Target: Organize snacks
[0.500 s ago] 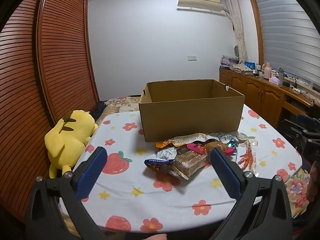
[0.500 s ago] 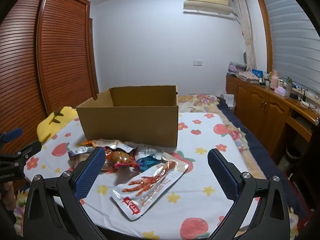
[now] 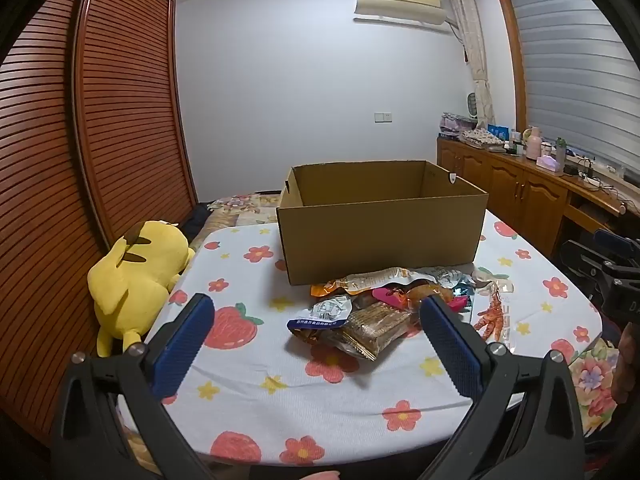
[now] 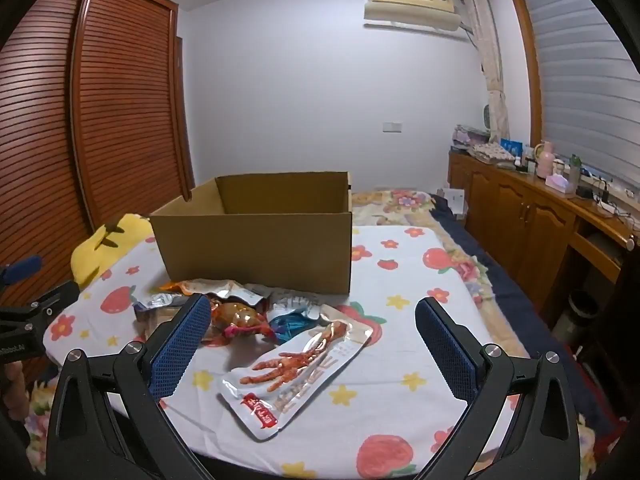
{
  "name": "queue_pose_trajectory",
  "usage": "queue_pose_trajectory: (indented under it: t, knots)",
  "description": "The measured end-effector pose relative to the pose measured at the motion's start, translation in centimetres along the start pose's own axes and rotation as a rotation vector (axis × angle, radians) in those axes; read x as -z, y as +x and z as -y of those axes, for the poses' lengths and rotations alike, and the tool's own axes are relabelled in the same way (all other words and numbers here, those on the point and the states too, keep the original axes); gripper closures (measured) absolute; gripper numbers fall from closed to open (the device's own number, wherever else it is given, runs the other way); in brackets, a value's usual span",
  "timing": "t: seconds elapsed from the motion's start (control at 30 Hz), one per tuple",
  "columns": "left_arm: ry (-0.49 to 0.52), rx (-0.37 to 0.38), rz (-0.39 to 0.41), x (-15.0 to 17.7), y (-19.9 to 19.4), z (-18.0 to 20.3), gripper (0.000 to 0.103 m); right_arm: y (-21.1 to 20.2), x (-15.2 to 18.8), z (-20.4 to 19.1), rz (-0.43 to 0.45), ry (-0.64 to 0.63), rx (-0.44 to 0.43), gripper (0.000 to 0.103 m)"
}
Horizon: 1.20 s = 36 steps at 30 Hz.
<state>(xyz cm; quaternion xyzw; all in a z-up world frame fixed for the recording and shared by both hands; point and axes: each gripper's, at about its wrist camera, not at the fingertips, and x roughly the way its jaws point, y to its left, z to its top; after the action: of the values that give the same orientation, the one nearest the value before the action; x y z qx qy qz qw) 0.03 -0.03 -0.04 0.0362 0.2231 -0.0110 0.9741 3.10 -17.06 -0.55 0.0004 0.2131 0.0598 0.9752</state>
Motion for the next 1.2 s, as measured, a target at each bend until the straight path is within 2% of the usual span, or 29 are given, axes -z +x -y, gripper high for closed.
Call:
queue_pose_trajectory:
  t: [1.2]
  knots:
    - [-0.005,-0.002,0.009,-0.3,-0.14,-0.13,0.0,-0.07,-0.01,-0.07,0.002,-0.001,0.001,0.0]
